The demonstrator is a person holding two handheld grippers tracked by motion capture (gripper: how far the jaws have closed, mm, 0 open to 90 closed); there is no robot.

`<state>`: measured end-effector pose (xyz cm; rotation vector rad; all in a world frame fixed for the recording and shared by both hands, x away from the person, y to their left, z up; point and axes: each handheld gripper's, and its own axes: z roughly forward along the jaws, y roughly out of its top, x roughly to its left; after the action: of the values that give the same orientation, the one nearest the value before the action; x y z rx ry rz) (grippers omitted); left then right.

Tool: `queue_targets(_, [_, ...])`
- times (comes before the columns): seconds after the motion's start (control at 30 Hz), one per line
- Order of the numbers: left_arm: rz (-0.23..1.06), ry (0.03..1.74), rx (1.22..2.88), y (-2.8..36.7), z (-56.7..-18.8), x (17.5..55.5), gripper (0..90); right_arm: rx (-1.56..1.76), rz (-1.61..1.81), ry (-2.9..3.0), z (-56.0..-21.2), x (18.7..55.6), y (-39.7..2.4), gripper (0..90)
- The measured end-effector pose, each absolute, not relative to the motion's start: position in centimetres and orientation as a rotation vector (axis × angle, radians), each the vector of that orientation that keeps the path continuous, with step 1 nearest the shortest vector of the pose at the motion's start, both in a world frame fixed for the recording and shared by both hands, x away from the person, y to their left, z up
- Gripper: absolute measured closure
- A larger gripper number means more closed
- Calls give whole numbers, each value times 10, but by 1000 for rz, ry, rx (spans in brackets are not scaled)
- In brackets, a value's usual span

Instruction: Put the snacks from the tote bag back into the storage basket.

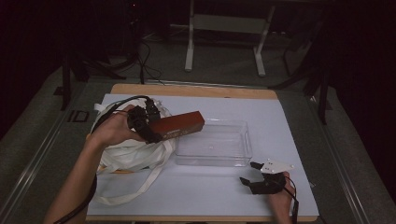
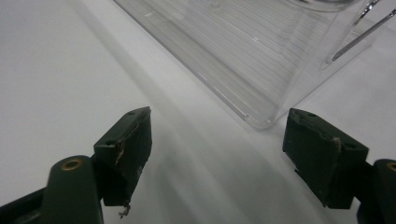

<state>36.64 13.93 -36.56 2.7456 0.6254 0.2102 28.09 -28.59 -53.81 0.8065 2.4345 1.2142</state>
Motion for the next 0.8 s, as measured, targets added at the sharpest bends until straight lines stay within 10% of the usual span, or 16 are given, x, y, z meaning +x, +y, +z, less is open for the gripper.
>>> queue_targets(0.8, [208,480,2767,113,-370,374,439,803,1207,2439,-538,281,-285,238])
